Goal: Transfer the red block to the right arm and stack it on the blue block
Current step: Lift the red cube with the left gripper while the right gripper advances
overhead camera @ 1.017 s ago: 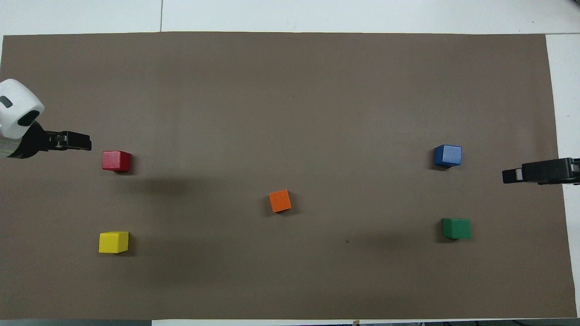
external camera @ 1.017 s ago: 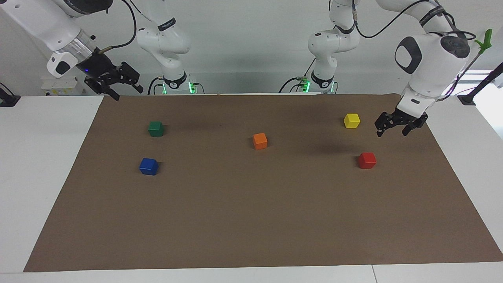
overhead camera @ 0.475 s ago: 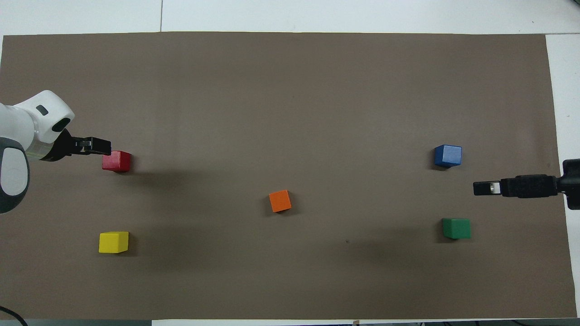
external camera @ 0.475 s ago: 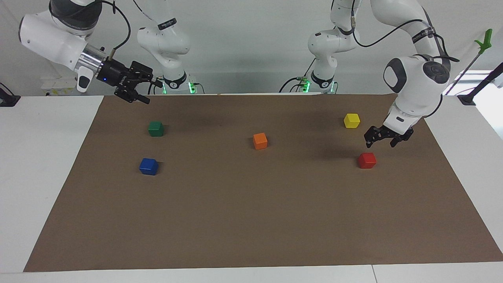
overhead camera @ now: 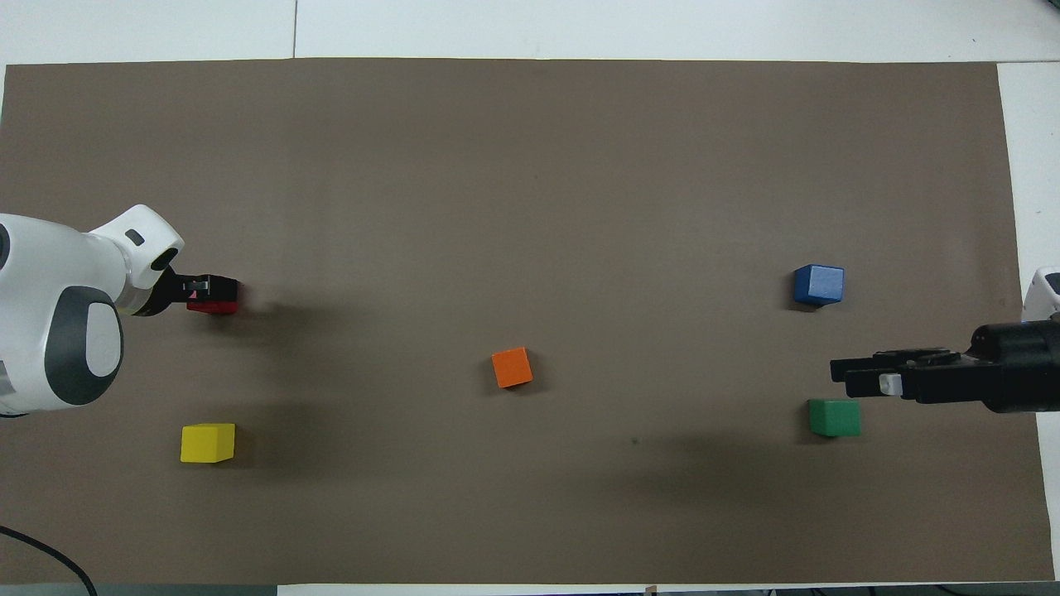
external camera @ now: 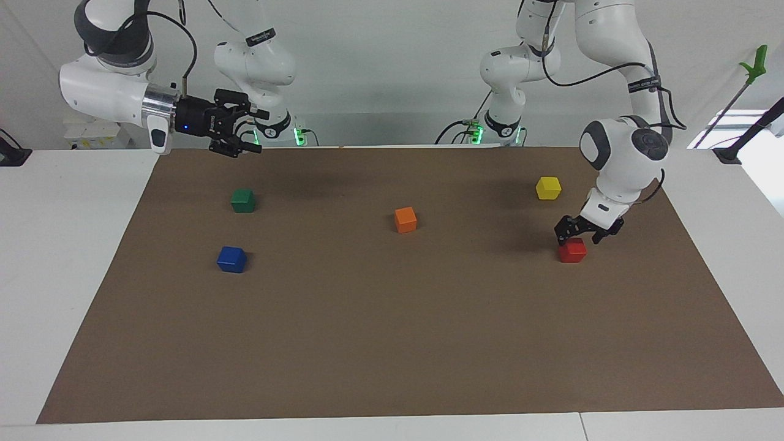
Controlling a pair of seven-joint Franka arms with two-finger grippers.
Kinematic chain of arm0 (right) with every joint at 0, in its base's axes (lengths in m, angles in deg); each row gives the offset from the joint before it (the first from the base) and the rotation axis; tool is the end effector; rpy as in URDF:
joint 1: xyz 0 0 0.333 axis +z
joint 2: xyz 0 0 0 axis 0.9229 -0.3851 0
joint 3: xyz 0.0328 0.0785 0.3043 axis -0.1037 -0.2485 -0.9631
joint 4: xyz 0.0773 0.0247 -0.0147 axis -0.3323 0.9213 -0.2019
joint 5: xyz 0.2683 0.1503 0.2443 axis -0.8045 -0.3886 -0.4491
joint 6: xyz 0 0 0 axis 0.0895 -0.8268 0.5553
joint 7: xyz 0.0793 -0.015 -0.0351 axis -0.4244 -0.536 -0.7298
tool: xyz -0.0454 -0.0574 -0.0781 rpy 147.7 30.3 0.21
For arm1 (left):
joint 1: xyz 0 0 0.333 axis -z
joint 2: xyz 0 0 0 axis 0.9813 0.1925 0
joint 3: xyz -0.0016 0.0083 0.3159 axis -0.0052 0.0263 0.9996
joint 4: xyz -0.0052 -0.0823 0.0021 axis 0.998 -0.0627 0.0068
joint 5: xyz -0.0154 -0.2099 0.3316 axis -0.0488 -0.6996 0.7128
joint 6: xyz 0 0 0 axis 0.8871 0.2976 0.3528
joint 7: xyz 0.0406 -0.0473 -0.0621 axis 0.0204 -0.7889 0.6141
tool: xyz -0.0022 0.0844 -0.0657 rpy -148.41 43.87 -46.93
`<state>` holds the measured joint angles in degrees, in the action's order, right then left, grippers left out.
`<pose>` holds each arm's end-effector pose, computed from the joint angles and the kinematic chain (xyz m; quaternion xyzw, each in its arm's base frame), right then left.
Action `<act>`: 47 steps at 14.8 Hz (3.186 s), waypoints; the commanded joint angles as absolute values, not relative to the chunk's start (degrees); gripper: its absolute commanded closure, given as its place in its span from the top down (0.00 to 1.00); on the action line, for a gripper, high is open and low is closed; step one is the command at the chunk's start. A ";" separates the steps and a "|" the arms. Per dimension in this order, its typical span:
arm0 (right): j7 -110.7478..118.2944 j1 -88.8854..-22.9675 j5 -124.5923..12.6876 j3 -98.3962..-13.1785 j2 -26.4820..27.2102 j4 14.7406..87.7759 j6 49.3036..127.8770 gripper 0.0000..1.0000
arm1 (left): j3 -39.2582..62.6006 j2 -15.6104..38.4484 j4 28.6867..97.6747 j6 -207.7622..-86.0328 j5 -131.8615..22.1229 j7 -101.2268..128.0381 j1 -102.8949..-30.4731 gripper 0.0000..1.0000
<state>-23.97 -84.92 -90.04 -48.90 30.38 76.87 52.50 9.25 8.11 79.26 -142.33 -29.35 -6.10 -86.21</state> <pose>0.4392 -0.0234 0.5008 -0.8111 -0.0594 -0.0209 0.5815 0.5503 0.0184 0.3390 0.9996 -0.0206 0.0167 0.0026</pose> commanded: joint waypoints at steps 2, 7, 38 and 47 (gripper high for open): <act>-29.53 -86.16 -99.16 -49.20 31.27 83.37 49.93 1.00 | 9.16 8.21 81.77 -145.36 -29.73 -4.76 -86.28 1.00; -32.70 -85.37 -111.74 -49.29 28.90 88.12 45.80 1.00 | 9.16 8.21 81.95 -144.74 -29.56 -4.76 -86.02 0.46; -42.90 -56.63 -150.34 -49.55 8.76 88.49 39.72 1.00 | 6.88 -4.09 61.83 -102.29 -35.09 6.43 -78.81 0.00; -41.05 -55.67 -150.34 -49.99 8.32 87.08 42.44 1.00 | 7.76 -4.97 57.09 -96.33 -41.69 34.66 -80.04 0.00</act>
<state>-41.94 -56.64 -149.23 -49.54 8.94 88.57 40.36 7.63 -4.66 59.07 -99.82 -40.53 27.29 -79.37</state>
